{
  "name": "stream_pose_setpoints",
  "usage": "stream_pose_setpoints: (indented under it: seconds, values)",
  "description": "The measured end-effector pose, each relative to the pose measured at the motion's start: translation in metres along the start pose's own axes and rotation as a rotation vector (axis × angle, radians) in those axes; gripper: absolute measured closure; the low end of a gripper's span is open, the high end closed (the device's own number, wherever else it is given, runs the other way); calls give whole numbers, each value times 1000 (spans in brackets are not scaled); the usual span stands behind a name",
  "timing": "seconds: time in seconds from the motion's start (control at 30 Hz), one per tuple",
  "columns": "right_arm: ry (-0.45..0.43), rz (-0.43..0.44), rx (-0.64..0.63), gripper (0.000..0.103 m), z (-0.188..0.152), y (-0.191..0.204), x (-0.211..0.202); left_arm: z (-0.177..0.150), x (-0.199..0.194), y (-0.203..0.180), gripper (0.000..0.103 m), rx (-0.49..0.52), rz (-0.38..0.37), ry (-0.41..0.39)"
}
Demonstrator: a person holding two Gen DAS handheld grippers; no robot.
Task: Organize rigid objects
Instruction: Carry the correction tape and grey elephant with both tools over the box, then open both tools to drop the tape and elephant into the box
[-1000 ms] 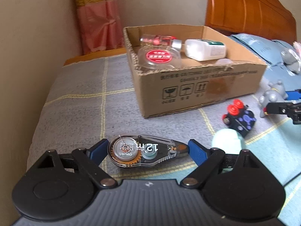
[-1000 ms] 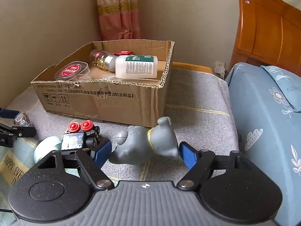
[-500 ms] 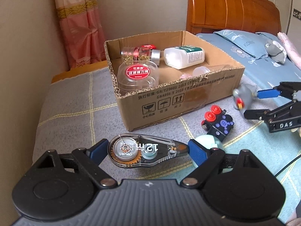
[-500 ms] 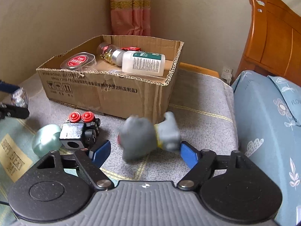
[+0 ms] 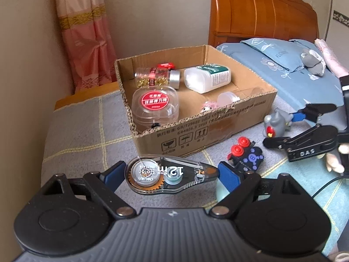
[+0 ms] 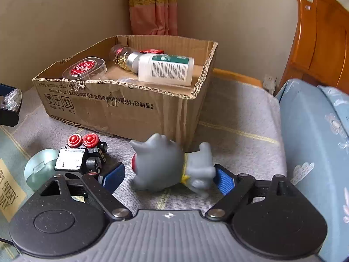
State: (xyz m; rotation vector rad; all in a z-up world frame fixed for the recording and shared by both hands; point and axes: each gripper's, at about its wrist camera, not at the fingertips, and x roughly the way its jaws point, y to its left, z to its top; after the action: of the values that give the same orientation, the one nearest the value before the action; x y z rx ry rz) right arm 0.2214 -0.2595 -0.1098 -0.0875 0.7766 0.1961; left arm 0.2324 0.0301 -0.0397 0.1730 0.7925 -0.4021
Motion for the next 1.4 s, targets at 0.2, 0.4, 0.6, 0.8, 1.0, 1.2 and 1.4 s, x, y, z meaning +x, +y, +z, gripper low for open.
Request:
stream_pose_setpoints:
  seconds: [0.2, 0.4, 0.6, 0.8, 1.0, 1.2, 1.4]
  values:
    - [9, -11, -2, 27, 2, -1, -4, 10, -3, -5, 14, 31, -15, -7]
    - [-10, 0, -20, 27, 12, -4, -28, 23, -9, -9, 14, 51, -43, -16]
    - [-73, 23, -63, 27, 35, -8, -67, 47, -18, -17, 14, 84, -64, -49]
    - [-138, 49, -107, 27, 64, -10, -86, 79, -8, -22, 14, 105, -64, -81]
    - [-165, 61, -143, 27, 90, -8, -82, 112, 16, -26, 13, 98, -80, -84]
    - [-150, 51, -138, 27, 113, -15, -66, 126, 44, -34, 13, 99, -97, -67]
    - [-127, 44, -134, 27, 132, -19, -50, 119, 43, -26, 6, 66, -96, -63]
